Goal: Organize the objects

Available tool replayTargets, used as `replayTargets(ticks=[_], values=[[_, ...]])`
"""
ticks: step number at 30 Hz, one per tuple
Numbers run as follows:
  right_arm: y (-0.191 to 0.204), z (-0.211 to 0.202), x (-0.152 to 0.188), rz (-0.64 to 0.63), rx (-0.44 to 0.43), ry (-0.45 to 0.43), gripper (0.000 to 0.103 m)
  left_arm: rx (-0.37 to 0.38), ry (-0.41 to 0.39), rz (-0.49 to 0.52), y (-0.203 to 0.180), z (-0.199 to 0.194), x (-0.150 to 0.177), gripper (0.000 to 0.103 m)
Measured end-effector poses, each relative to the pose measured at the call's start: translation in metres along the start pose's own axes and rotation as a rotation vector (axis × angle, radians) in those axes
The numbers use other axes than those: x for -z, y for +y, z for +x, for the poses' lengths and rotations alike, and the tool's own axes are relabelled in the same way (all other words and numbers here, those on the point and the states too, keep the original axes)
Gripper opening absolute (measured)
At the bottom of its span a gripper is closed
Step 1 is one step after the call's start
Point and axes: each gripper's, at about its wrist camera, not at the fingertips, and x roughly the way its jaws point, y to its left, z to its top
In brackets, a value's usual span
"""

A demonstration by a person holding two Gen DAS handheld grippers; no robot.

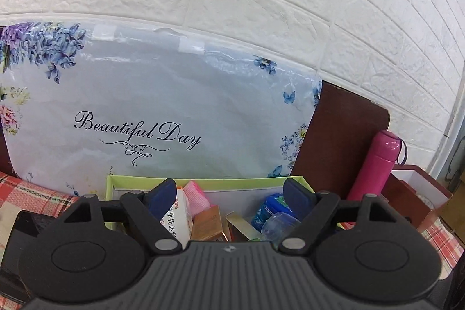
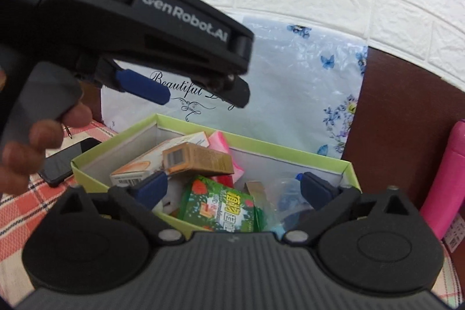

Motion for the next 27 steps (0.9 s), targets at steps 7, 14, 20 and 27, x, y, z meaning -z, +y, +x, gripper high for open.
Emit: replayTargets(ticks=[7,14,20,27], values=[[-0.004,-0.022,-0.003,0.024,0.014,-0.006,0.103,-0.022,-0.012,0.028,-0.009,-0.021,0.004,0.084],[-0.009,-0.062,-0.004,0.07,0.026,0.053,0.103,-0.217,0.01,0.137,-0.038,-0.063,0.012,0.093],[-0.012,-0.108,0.014,0.146,0.054,0.118,0.103,-0.296,0.008,0.182,-0.057,-0.102,0.041,0.1],[-0.016,-0.158,0.041,0.215,0.097,0.185,0.103,-0.289,0.108,0.14,-0.071,-0.129,0.079,0.1]])
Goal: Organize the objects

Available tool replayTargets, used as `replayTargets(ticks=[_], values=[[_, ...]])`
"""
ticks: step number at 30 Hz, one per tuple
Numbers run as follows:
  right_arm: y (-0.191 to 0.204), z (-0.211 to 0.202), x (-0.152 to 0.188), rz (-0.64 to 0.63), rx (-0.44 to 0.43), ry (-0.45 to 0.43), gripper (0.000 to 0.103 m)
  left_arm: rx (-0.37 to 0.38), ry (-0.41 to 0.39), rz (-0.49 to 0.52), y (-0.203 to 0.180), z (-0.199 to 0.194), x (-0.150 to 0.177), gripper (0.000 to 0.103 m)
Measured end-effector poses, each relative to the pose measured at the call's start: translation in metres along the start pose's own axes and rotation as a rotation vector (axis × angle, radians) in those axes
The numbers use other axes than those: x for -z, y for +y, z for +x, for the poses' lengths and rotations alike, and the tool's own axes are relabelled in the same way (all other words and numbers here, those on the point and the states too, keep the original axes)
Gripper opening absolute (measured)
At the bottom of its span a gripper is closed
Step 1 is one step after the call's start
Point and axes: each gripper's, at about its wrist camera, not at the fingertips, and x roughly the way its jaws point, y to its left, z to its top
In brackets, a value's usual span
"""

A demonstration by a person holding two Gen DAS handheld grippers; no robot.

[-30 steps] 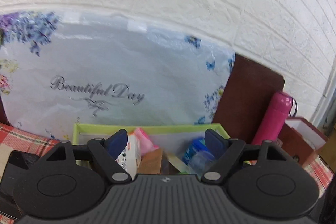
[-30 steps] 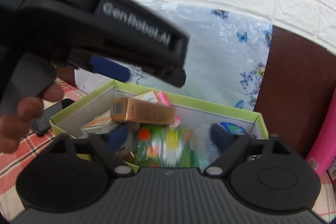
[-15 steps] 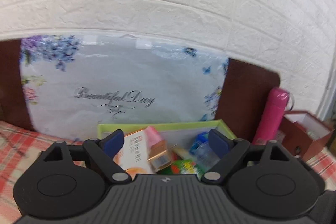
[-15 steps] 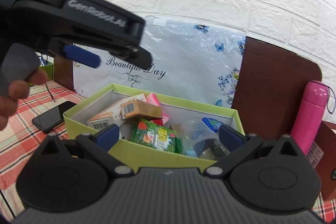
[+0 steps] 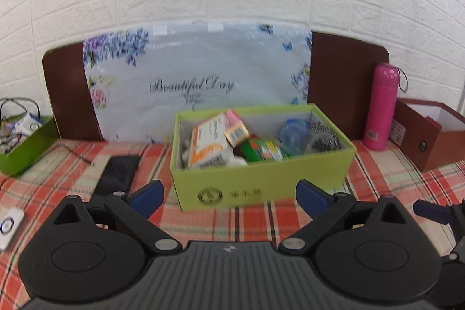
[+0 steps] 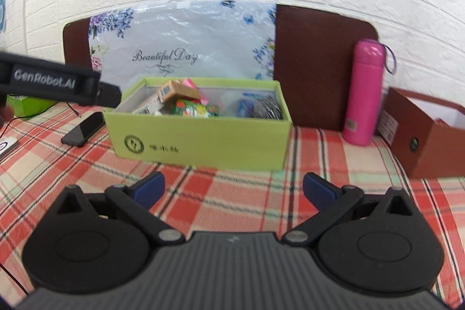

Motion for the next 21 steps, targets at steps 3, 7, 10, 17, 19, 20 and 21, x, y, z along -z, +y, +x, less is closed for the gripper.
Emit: replayTargets(ticks=[3,7,10,17,19,20,21], values=[[-0.003,-0.019,0.01,0.003,0.027,0.026,0.103,0.025,0.047,-0.025,-0.001,-0.009,0.014,0.1],[-0.005,-0.043,0.016,0.019,0.041,0.012,0.103,0.016,0.061,-0.021,-0.003,-0.02,0.028,0.101],[-0.005,-0.051,0.014,0.023,0.057,-0.01,0.103,0.008,0.062,-0.022,-0.002,-0.027,0.033,0.101],[-0.002,-0.055,0.012,0.024,0.072,-0.028,0.103,-0.012,0.05,-0.024,0.004,-0.035,0.036,0.101],[-0.001,-0.054,0.012,0.026,0.069,-0.024,0.103,-0.012,0.046,-0.026,0.005,-0.037,0.036,0.101],[0.0,-0.054,0.012,0.024,0.071,-0.024,0.103,-0.013,0.04,-0.025,0.005,-0.038,0.036,0.101],[0.001,-0.054,0.012,0.022,0.071,-0.022,0.103,-0.013,0.037,-0.024,0.005,-0.038,0.036,0.101]])
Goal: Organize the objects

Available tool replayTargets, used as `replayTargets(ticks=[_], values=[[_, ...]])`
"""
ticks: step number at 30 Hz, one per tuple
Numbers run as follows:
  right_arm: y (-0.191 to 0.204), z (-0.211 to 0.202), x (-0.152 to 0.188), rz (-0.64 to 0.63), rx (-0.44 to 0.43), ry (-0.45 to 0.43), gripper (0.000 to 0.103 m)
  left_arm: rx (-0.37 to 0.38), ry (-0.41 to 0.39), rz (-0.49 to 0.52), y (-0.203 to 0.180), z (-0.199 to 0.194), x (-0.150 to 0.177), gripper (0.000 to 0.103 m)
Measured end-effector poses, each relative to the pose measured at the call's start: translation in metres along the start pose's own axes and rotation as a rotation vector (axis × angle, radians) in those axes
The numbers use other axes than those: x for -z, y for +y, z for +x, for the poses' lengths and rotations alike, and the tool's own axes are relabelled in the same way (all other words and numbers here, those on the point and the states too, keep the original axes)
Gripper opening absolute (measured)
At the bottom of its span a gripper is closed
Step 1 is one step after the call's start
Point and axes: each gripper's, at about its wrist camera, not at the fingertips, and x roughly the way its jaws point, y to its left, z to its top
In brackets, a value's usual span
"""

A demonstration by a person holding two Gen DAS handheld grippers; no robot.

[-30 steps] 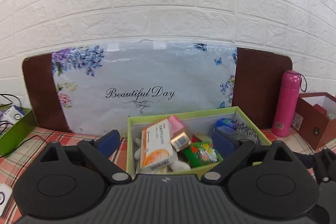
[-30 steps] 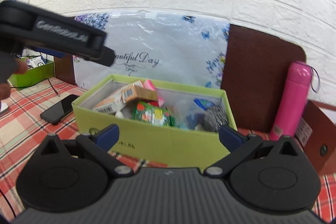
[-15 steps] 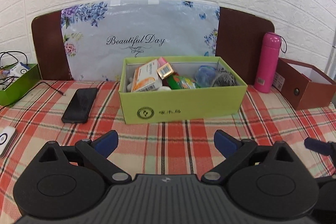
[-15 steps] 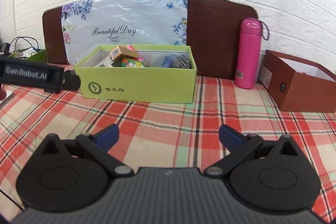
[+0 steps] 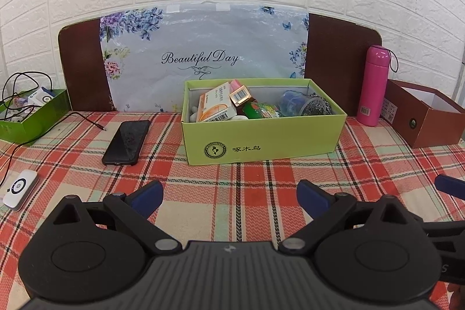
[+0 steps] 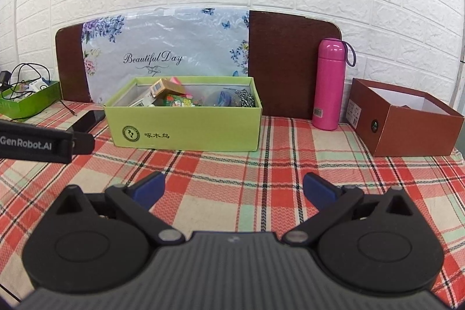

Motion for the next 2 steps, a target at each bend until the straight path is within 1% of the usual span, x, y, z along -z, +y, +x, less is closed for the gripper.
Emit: replayTargets(ticks=[2], values=[[0.0014,0.0,0.0001,-0.003,-0.003,0.001,0.103,0.012,-0.002,-0.004,0.0008,-0.0012,-0.0009,0.101]])
